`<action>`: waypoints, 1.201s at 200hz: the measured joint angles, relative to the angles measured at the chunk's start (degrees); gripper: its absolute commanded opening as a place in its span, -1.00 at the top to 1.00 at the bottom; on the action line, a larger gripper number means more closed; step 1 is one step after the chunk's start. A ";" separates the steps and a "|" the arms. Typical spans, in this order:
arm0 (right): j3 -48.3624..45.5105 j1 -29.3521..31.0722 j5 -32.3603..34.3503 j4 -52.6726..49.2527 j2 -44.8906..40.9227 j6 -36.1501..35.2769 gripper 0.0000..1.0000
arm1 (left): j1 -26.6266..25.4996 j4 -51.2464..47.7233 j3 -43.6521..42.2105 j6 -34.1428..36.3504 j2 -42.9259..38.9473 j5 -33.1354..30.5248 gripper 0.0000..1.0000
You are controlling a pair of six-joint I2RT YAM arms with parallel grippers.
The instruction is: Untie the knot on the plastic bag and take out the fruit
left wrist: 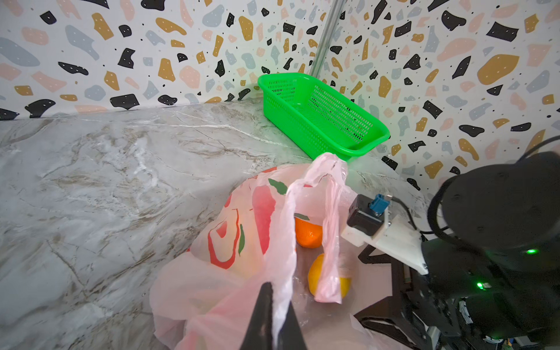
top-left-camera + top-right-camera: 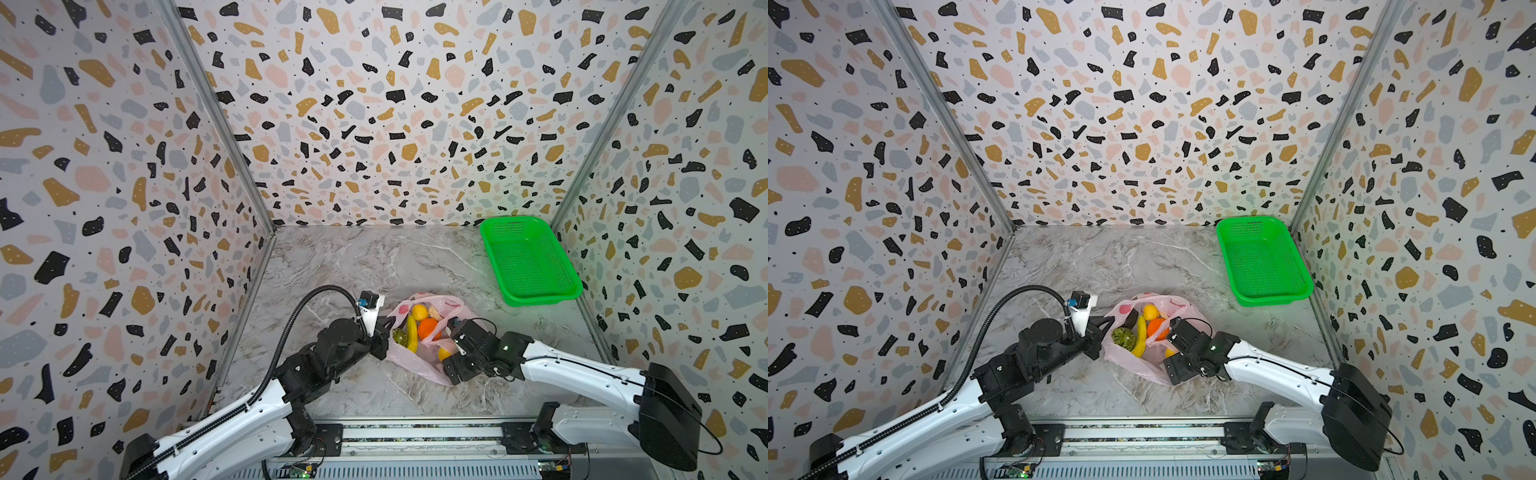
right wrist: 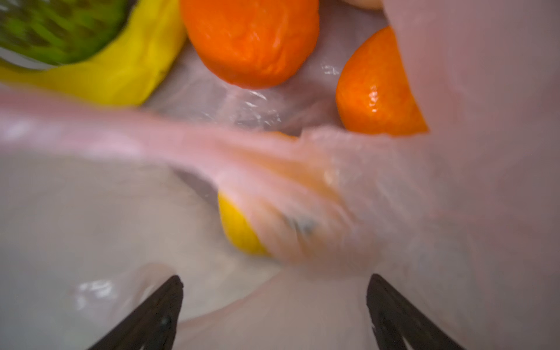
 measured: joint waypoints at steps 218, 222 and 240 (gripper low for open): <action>13.94 -6.10 6.82 21.22 18.82 1.81 -0.47 | -1.97 -1.01 -0.83 3.85 -7.39 1.40 1.00; 13.77 -7.08 7.69 21.14 18.71 1.68 -0.47 | -1.97 -1.14 -0.83 3.96 -7.45 1.40 1.00; 12.85 -11.65 11.50 20.37 17.77 0.63 -0.50 | -2.01 -1.81 -0.83 4.46 -7.54 1.25 1.00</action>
